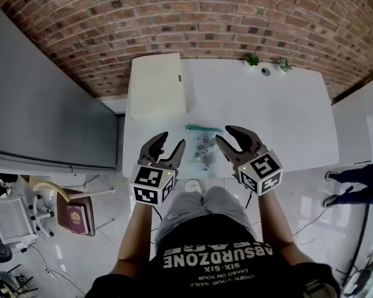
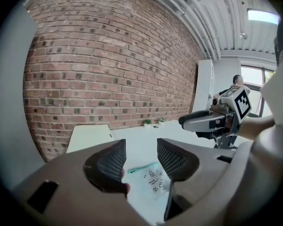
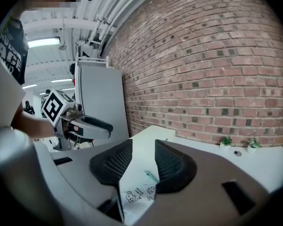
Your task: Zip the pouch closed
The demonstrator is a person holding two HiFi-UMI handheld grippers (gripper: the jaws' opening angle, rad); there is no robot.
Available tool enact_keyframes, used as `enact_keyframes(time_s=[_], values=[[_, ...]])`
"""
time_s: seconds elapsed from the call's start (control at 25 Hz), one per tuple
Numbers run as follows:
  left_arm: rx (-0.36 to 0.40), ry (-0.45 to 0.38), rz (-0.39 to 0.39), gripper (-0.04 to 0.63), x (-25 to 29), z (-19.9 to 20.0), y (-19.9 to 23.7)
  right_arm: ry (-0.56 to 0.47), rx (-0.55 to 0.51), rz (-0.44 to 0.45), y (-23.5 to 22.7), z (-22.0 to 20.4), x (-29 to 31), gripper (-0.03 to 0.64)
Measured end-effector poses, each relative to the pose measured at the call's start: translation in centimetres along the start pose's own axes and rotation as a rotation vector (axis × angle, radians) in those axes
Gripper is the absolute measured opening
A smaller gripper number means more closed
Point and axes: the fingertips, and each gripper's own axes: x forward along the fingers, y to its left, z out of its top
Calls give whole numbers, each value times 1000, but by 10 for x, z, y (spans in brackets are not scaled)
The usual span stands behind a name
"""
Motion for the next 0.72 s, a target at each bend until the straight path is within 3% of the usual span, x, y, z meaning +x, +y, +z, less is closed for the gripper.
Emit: enact_keyframes(time_s=[0.72], values=[[46,177,-52,189,39,-51,19,168,-237,134,-9,-2,36,129]])
